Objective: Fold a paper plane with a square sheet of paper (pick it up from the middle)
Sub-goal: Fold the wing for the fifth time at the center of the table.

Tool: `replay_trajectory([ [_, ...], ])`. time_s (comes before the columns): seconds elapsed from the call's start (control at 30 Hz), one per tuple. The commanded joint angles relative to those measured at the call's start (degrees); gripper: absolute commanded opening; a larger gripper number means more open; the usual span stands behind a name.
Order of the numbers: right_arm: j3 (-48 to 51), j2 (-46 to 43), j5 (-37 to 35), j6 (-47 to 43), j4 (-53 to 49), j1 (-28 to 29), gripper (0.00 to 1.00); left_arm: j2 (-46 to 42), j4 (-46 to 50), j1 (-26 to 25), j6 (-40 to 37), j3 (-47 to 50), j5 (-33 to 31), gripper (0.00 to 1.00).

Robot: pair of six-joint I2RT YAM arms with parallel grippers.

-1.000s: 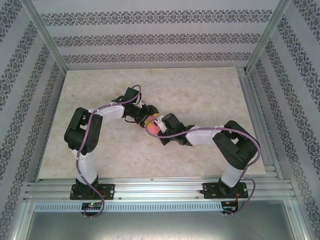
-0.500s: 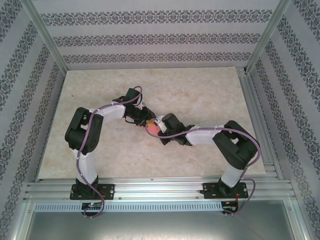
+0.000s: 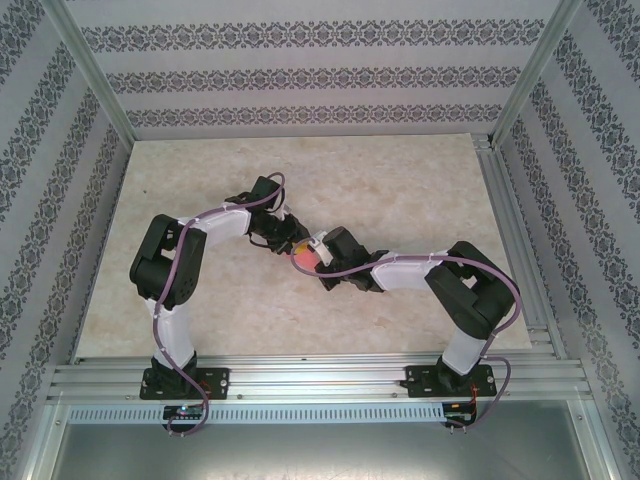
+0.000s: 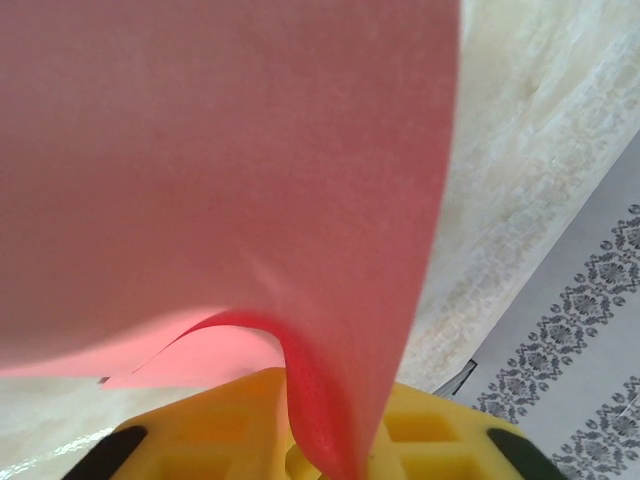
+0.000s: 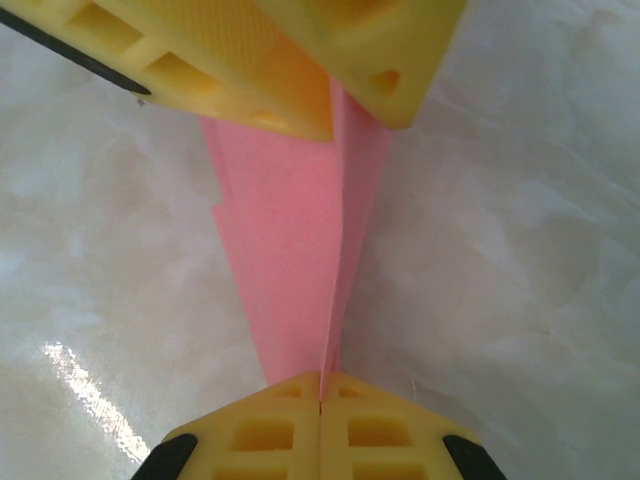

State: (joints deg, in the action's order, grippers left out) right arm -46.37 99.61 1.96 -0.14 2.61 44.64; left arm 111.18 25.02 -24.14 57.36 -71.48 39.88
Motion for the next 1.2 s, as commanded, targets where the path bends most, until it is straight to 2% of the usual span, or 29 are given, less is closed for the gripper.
replay_trajectory([
  [0.0, -0.08, 0.06, -0.77, -0.66, 0.62, 0.71, 0.0, 0.28, 2.4, -0.66, -2.14, -1.88, -1.56, 0.17],
  [0.2, -1.08, 0.92, -0.64, -0.01, -1.17, 0.53, 0.01, 1.23, 3.47, -0.63, -4.26, -3.59, -1.04, 0.15],
  [0.33, -0.79, 0.45, 0.03, 0.85, -0.58, 0.44, 0.01, 1.59, 5.58, -0.56, -6.41, -5.06, -1.66, 0.01],
  [0.47, -0.91, -0.64, 1.19, 2.93, -0.68, -0.46, 0.06, 2.27, 6.0, -0.43, -7.5, -5.25, -1.84, 0.0],
  [0.57, -0.25, -2.94, 4.88, 5.63, -0.65, -2.01, 0.21, 2.47, 6.0, -0.33, -9.41, -5.07, -1.91, 0.0],
  [0.7, 2.61, -8.24, 12.55, 12.43, 1.05, -6.35, 0.27, 2.55, 6.26, 0.21, -12.14, -4.89, -2.24, 0.0],
  [0.83, 6.05, -10.14, 22.98, 21.99, 5.78, -12.27, 0.26, 3.26, 5.93, 0.78, -13.99, -4.92, -0.98, 0.0],
  [0.93, 6.23, -9.6, 25.85, 24.26, 6.49, -12.65, 0.22, 3.68, 6.17, 1.08, -14.93, -4.68, -0.27, 0.0],
  [1.03, 5.79, -7.99, 25.03, 24.19, 6.44, -11.51, 0.27, 4.47, 5.62, 1.1, -14.88, -4.37, 0.62, 0.0],
  [1.17, 3.86, -4.8, 21.95, 21.03, 4.44, -9.39, 0.27, 4.88, 5.39, 1.17, -14.79, -5.14, 1.29, 0.0],
])
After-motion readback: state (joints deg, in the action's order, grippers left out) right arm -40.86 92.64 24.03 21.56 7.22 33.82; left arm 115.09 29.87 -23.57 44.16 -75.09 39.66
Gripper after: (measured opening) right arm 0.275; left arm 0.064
